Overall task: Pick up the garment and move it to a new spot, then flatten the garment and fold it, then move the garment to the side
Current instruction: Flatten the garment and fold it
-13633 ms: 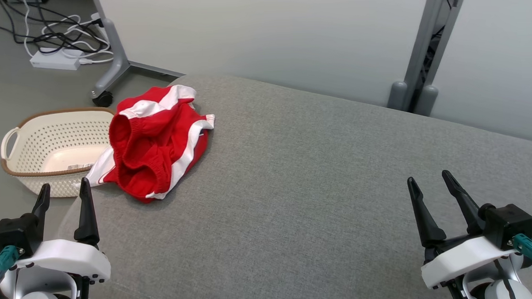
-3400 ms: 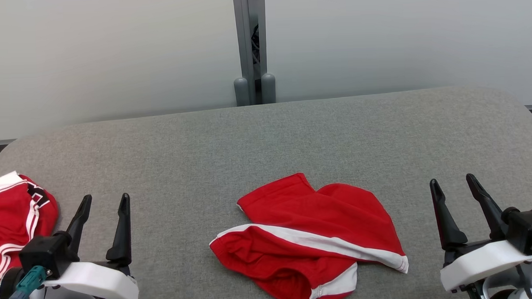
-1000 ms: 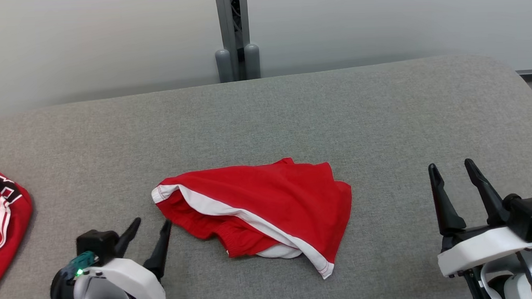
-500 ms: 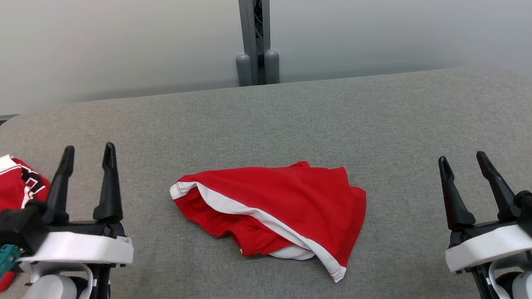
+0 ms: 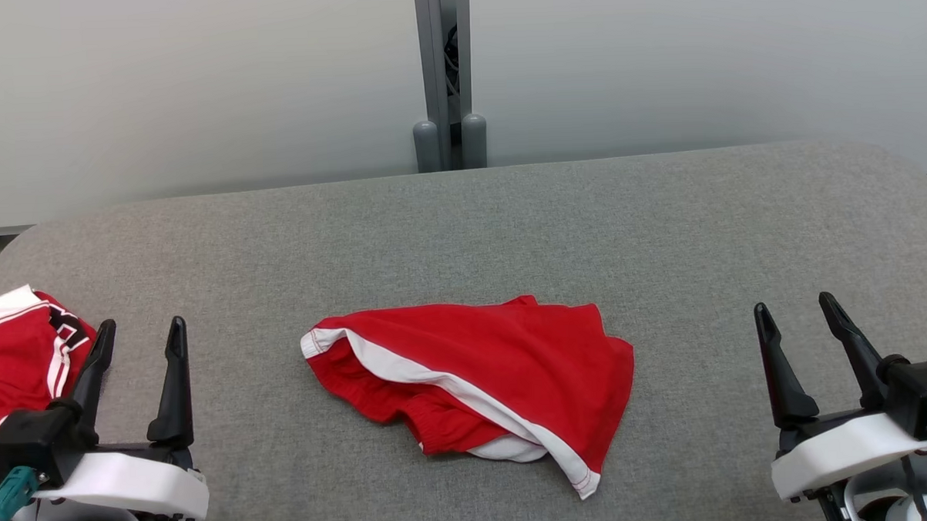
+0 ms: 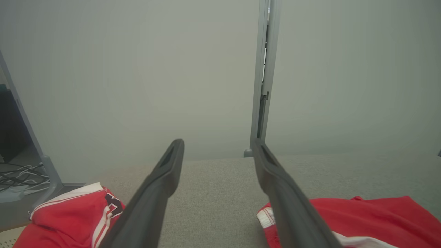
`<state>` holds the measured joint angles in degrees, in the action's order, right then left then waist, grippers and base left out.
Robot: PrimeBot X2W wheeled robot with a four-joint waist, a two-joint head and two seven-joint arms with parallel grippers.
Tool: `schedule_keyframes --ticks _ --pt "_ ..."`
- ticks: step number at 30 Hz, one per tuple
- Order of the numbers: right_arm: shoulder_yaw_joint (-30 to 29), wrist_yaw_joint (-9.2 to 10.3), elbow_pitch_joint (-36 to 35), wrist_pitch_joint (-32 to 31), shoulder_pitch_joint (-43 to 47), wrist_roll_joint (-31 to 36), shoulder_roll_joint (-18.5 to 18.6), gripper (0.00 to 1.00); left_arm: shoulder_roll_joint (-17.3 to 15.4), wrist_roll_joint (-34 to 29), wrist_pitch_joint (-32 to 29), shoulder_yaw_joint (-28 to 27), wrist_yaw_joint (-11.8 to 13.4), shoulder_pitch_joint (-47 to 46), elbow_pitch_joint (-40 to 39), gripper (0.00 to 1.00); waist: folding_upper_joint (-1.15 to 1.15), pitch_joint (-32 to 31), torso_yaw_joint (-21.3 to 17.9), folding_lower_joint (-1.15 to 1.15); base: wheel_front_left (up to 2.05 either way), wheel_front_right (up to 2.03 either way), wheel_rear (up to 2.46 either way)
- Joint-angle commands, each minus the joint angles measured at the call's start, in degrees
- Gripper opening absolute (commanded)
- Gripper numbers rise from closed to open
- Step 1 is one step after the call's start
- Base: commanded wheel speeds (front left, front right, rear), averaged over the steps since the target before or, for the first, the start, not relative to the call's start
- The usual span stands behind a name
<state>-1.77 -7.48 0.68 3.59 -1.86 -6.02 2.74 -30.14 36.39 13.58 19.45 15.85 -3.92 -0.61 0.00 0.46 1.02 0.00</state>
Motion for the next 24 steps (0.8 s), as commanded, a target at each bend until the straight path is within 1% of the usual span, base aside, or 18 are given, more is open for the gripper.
schedule_keyframes --ticks 1,16,20,24 --pt "-0.3 -0.02 -0.1 0.0 0.2 0.2 0.3 1.00 -0.2 0.3 -0.3 0.0 -0.2 0.3 0.3 1.00 0.00 -0.1 0.0 0.00 0.00 0.00 0.00" --pt "-0.1 -0.03 -0.7 -0.5 1.0 -0.6 0.3 1.00 -0.1 0.9 -1.9 1.4 -0.4 -0.4 0.8 1.00 0.00 -0.7 -0.1 0.00 0.00 0.00 0.00" --pt "0.0 -0.03 -0.9 -0.6 0.8 -0.6 0.3 1.00 0.1 0.8 -3.8 2.5 -1.9 -4.1 0.3 1.00 0.00 -0.3 0.2 0.00 0.00 0.00 0.00" --pt "0.6 -0.03 -1.0 -0.9 -0.1 -0.6 0.3 1.00 1.3 2.6 -9.9 5.6 -5.3 -9.4 2.6 1.00 0.00 0.6 0.0 0.00 0.00 0.00 0.00"
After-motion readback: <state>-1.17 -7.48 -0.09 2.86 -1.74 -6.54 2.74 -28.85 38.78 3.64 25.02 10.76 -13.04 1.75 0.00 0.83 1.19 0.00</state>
